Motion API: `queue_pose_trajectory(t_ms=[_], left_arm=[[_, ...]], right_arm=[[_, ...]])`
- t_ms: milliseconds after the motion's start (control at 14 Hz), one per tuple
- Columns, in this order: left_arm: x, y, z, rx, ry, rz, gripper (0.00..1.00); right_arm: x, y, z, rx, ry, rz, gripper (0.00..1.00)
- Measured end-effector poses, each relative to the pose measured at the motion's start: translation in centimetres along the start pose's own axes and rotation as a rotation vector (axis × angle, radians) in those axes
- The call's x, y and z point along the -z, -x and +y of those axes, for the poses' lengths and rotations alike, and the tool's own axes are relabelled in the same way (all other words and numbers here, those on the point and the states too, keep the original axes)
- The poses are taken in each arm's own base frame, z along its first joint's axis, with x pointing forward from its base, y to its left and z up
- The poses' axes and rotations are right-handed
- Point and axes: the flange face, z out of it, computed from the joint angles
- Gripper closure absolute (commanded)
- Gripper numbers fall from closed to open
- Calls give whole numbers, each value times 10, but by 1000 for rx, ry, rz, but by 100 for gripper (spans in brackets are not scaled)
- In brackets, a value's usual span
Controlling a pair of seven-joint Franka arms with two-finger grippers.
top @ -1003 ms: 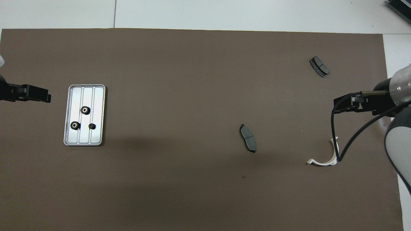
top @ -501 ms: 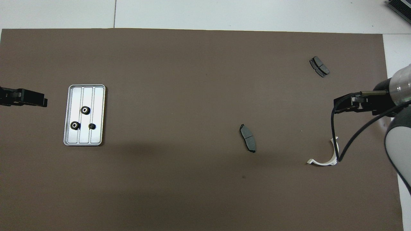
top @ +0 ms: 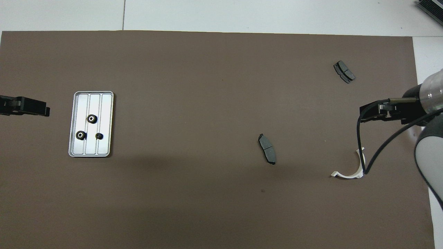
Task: Pick bearing gear from pile to tray
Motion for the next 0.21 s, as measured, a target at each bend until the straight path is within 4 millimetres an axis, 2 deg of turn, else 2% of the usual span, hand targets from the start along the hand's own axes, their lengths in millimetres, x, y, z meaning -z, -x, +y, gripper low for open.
queue_pose_trajectory(t_ms=[215], left_arm=[[0,0,0,0,0,-1,0]], right_arm=[[0,0,-1,0,-6,-1,0]])
